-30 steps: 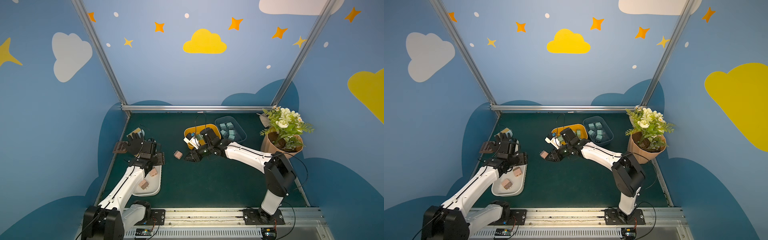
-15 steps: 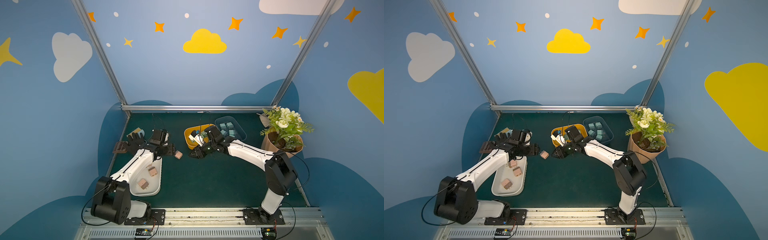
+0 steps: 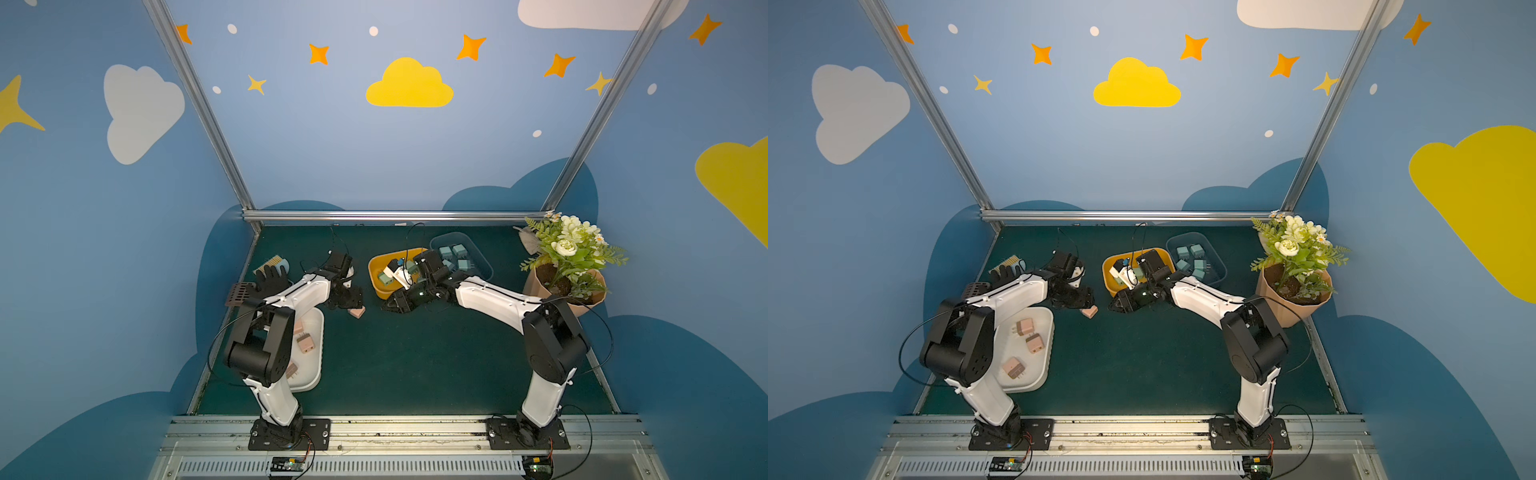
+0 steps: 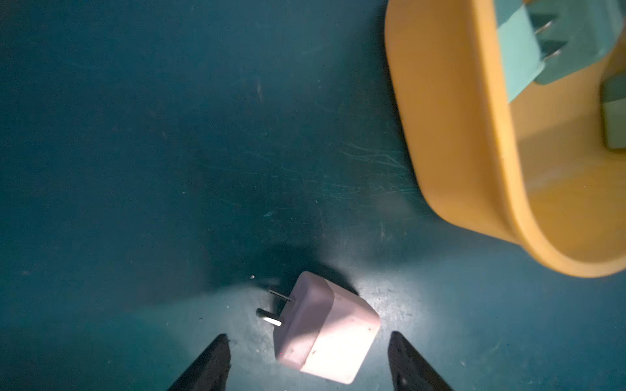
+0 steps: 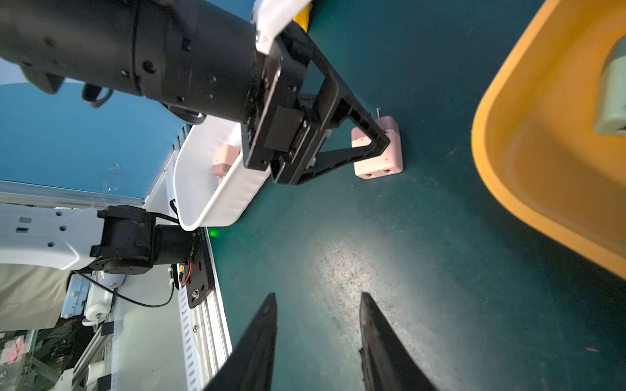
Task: Place the plugs by color into the storage box
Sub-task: Pick up the plug from the center of the board.
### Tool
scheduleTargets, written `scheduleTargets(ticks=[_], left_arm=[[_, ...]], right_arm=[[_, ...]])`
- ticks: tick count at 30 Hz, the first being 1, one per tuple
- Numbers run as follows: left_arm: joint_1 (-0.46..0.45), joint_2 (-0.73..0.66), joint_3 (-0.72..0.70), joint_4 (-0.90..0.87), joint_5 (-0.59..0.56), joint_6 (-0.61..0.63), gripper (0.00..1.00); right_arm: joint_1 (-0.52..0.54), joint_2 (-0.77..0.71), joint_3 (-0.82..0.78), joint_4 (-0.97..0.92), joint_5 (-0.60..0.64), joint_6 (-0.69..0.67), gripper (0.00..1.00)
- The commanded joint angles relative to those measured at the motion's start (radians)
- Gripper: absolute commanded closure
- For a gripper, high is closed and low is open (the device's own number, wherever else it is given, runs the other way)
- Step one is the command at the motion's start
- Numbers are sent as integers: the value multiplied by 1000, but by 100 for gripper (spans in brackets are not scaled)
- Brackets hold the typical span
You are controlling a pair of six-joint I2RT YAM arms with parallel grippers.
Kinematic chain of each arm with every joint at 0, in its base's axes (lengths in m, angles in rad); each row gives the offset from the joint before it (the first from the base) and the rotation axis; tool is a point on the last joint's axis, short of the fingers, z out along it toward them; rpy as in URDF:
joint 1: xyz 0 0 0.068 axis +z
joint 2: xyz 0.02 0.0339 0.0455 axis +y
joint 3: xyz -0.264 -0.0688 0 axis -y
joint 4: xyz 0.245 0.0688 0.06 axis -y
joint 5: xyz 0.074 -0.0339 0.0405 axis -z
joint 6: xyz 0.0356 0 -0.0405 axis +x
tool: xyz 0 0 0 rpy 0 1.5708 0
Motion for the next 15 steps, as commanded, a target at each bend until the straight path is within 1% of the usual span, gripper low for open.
scheduleTargets(ticks=[1,4,7,15], left_arm=[[-12,17,21,-16,-13,57,26],[-18,45,34,-24,-6,57,29],[-22,68,44,-29,6,61,34],[-26,99,70,-55,25,43,35]], right_arm=[[-10,20,5,24,-29,13,59],[-12,29,12,20,-33,8,59],[-13,32,18,18,-40,10,59],[-5,47,36,18,-64,28,60]])
